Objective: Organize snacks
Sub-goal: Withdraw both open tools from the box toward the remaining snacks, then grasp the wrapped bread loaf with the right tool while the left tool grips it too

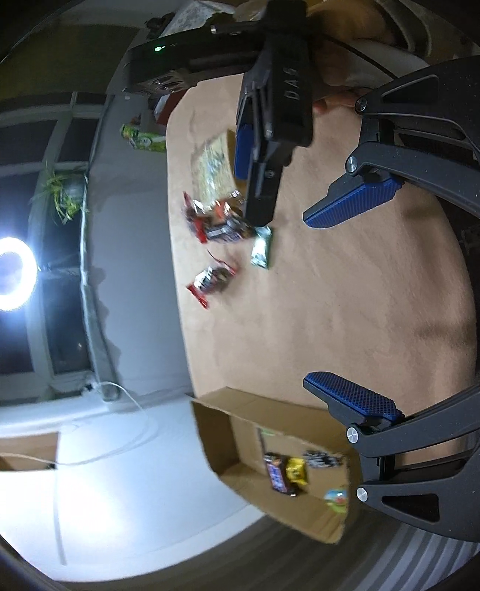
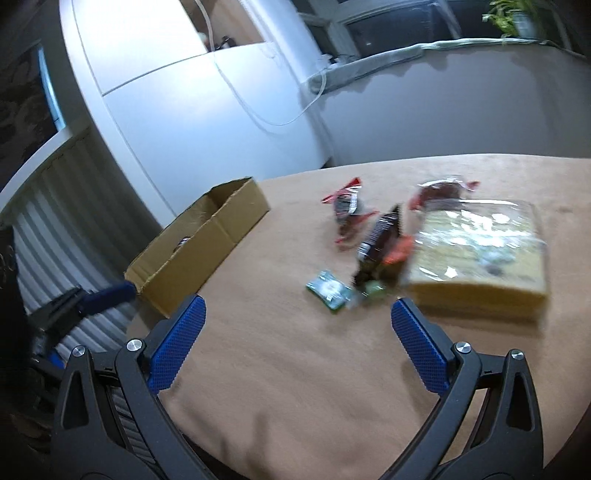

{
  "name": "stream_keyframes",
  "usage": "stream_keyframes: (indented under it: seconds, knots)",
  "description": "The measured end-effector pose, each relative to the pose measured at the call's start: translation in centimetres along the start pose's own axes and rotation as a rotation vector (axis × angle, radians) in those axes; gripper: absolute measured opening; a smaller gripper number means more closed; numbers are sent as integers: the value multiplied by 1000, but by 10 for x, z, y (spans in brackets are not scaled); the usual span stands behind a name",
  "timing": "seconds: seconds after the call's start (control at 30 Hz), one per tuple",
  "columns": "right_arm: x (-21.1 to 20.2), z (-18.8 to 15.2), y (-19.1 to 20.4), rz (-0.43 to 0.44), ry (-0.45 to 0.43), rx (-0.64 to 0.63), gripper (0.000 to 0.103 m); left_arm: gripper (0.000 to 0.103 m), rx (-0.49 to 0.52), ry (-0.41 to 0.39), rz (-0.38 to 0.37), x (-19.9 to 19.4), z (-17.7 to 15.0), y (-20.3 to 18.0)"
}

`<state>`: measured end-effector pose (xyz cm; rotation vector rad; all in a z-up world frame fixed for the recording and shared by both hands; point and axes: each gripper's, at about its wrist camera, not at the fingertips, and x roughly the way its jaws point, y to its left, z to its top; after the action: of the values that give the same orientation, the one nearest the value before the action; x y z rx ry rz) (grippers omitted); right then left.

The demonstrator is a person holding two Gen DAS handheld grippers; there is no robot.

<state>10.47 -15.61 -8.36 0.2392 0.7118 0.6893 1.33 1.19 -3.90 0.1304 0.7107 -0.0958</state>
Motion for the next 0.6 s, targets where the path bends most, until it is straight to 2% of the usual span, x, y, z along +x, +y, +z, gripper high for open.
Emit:
stream_keyframes:
  seconds: [0.1, 0.2, 0.37, 0.5, 0.6]
  knots:
    - [18, 4, -4, 52, 36, 23, 102, 80, -13, 16, 2, 9, -1, 6]
    - [28, 7, -14, 16, 45, 35, 102, 80, -15, 33, -11, 22, 0, 9]
    - [22, 10, -30, 21, 58, 58, 101, 80, -20, 49, -49, 44, 6, 6]
    - [-11, 7, -30, -20, 27, 13, 101, 80, -32, 37, -138, 54, 20, -10]
    - [-40, 7, -45, -117, -23, 6, 101, 80, -5, 31, -233, 65, 33, -36]
